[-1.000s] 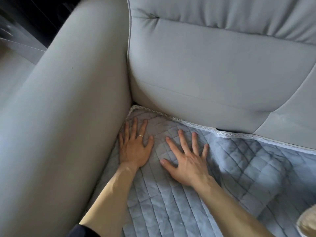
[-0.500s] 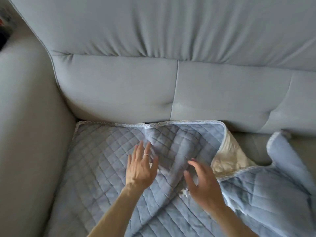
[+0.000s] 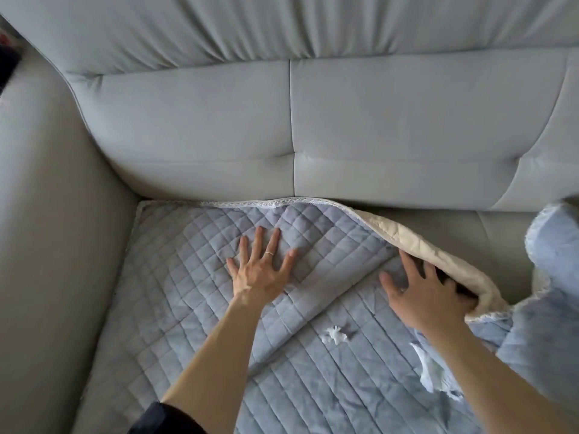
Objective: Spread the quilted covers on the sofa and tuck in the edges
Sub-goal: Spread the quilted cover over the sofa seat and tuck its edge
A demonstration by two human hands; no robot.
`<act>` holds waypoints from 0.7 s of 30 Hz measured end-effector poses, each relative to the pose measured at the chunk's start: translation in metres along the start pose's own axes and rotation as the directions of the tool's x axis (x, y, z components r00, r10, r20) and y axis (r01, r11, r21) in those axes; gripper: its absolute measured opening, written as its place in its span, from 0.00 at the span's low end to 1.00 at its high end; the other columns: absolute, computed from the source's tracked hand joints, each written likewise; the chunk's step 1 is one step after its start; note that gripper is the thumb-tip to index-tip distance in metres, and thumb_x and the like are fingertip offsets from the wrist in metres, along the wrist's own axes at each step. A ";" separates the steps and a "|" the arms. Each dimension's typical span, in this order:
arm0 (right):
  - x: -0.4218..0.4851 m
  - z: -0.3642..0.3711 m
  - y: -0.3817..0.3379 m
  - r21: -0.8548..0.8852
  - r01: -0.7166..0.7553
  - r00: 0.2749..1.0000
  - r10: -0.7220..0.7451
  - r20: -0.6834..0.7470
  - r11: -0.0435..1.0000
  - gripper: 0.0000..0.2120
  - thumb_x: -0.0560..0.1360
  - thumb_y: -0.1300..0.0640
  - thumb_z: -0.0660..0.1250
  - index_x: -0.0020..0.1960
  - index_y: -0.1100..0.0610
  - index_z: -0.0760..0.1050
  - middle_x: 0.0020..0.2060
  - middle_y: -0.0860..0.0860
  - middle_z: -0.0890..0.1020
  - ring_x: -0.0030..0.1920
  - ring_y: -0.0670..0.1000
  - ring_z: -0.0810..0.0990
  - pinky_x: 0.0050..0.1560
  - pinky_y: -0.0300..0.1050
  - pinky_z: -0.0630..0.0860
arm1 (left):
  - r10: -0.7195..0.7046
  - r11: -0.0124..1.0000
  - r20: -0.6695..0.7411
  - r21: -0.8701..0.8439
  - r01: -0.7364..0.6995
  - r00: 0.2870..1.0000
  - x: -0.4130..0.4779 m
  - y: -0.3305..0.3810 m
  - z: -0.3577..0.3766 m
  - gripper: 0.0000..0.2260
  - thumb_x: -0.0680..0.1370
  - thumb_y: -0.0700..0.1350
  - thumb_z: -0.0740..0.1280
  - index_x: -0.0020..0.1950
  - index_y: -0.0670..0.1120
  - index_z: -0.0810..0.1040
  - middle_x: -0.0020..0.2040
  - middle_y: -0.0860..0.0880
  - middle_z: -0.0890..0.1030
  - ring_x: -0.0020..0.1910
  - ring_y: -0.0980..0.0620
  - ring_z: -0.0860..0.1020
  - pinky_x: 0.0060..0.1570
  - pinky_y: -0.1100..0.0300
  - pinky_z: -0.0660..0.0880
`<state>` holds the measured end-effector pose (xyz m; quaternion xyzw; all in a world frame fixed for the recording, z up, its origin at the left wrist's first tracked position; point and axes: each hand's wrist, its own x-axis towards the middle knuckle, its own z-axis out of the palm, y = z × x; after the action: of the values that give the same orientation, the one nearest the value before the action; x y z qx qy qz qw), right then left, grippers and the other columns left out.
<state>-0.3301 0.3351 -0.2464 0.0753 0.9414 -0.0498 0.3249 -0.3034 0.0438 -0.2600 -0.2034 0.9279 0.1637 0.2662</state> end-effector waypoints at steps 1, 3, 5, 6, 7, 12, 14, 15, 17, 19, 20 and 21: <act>-0.003 -0.005 0.009 -0.017 0.003 1.000 -0.003 0.007 1.000 0.34 0.73 0.25 0.42 0.76 0.33 0.40 0.79 0.44 0.48 0.76 0.64 0.53 0.70 0.71 0.53 | -0.004 1.000 0.010 0.015 0.004 1.000 0.001 0.001 -0.003 0.34 0.71 0.77 0.38 0.76 0.68 0.41 0.78 0.60 0.37 0.78 0.48 0.38 0.73 0.34 0.42; -0.003 -0.015 0.017 -0.032 0.004 1.000 -0.004 -0.007 0.999 0.34 0.74 0.27 0.46 0.76 0.35 0.46 0.79 0.46 0.51 0.75 0.62 0.54 0.70 0.67 0.54 | -0.024 0.999 0.017 0.049 0.023 1.000 0.004 -0.001 -0.006 0.33 0.72 0.76 0.41 0.76 0.68 0.44 0.79 0.60 0.42 0.79 0.48 0.43 0.71 0.31 0.48; 0.005 -0.026 0.009 -0.001 -0.006 0.996 0.006 -0.092 1.000 0.32 0.74 0.29 0.51 0.75 0.39 0.57 0.75 0.51 0.60 0.71 0.64 0.60 0.69 0.65 0.59 | -0.038 0.997 -0.026 0.073 0.040 0.999 0.008 0.006 -0.013 0.31 0.74 0.74 0.47 0.76 0.67 0.51 0.79 0.56 0.50 0.77 0.46 0.50 0.68 0.32 0.55; 0.010 -0.031 0.001 0.029 0.014 0.986 -0.009 -0.168 0.999 0.30 0.75 0.31 0.53 0.73 0.42 0.63 0.72 0.54 0.67 0.68 0.65 0.64 0.67 0.63 0.62 | -0.017 0.996 -0.067 0.088 0.023 0.998 0.011 0.011 -0.015 0.30 0.75 0.71 0.51 0.76 0.64 0.54 0.78 0.53 0.55 0.76 0.44 0.55 0.69 0.35 0.58; 0.014 -0.034 -0.010 0.043 0.071 0.967 -0.058 -0.246 0.997 0.28 0.75 0.34 0.54 0.71 0.46 0.67 0.68 0.57 0.72 0.66 0.65 0.68 0.65 0.62 0.66 | 0.032 0.994 -0.119 0.103 -0.020 0.992 0.013 0.016 -0.018 0.30 0.76 0.68 0.54 0.75 0.60 0.56 0.76 0.49 0.58 0.74 0.42 0.58 0.69 0.38 0.60; 0.022 -0.022 -0.070 0.045 0.416 0.840 -0.365 -0.402 0.908 0.23 0.77 0.46 0.58 0.70 0.51 0.72 0.72 0.58 0.69 0.71 0.61 0.67 0.66 0.61 0.69 | 0.306 0.940 -0.128 0.194 -0.279 0.943 0.032 0.030 -0.016 0.28 0.80 0.63 0.51 0.78 0.65 0.44 0.80 0.55 0.42 0.79 0.47 0.44 0.73 0.36 0.43; 0.025 -0.012 -0.089 0.043 0.447 0.848 -0.408 -0.339 0.894 0.24 0.78 0.44 0.56 0.74 0.45 0.65 0.77 0.54 0.61 0.77 0.58 0.57 0.71 0.66 0.61 | 0.265 0.952 -0.062 0.172 -0.251 0.962 0.039 0.029 -0.009 0.26 0.80 0.66 0.43 0.76 0.67 0.39 0.79 0.58 0.40 0.78 0.47 0.40 0.72 0.32 0.41; 0.029 -0.006 -0.093 0.057 0.421 0.875 -0.390 -0.287 0.905 0.25 0.79 0.42 0.52 0.76 0.40 0.59 0.79 0.50 0.54 0.79 0.57 0.49 0.73 0.69 0.54 | 0.252 0.955 -0.039 0.173 -0.242 0.967 0.041 0.028 -0.006 0.25 0.79 0.67 0.41 0.75 0.69 0.37 0.79 0.59 0.39 0.78 0.47 0.38 0.71 0.31 0.40; 0.040 0.006 -0.092 0.051 0.329 0.935 -0.317 -0.157 0.943 0.27 0.79 0.35 0.45 0.77 0.34 0.44 0.79 0.44 0.41 0.78 0.56 0.37 0.73 0.72 0.42 | 0.259 0.954 -0.039 0.166 -0.250 0.965 0.043 0.023 -0.003 0.25 0.78 0.68 0.40 0.73 0.71 0.34 0.78 0.61 0.38 0.78 0.48 0.36 0.70 0.30 0.38; 0.040 0.012 -0.080 0.038 0.244 0.967 -0.239 -0.090 0.969 0.30 0.76 0.29 0.42 0.75 0.31 0.38 0.78 0.40 0.36 0.77 0.56 0.32 0.70 0.76 0.40 | 0.275 0.951 -0.040 0.156 -0.266 0.961 0.045 0.020 -0.003 0.25 0.77 0.70 0.41 0.72 0.72 0.34 0.78 0.62 0.38 0.78 0.48 0.36 0.69 0.29 0.36; 0.037 0.014 -0.074 0.052 0.206 0.976 -0.201 -0.081 0.977 0.31 0.74 0.26 0.41 0.74 0.30 0.37 0.77 0.38 0.35 0.77 0.54 0.31 0.68 0.79 0.41 | 0.273 0.951 -0.038 0.158 -0.264 0.961 0.044 0.018 -0.004 0.26 0.77 0.71 0.41 0.72 0.73 0.34 0.78 0.63 0.38 0.78 0.48 0.36 0.68 0.28 0.36; 0.035 0.011 -0.071 0.049 0.186 0.981 -0.182 -0.072 0.981 0.32 0.73 0.24 0.41 0.73 0.29 0.37 0.76 0.37 0.34 0.77 0.53 0.30 0.66 0.81 0.42 | 0.253 0.959 -0.042 0.146 -0.245 0.967 0.045 0.017 -0.004 0.26 0.76 0.72 0.41 0.72 0.73 0.35 0.78 0.63 0.38 0.78 0.48 0.36 0.68 0.28 0.36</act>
<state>-0.3632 0.2671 -0.2739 -0.0014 0.9529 -0.1033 0.2851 -0.3480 0.0431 -0.2786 -0.0707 0.9628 0.1244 0.2292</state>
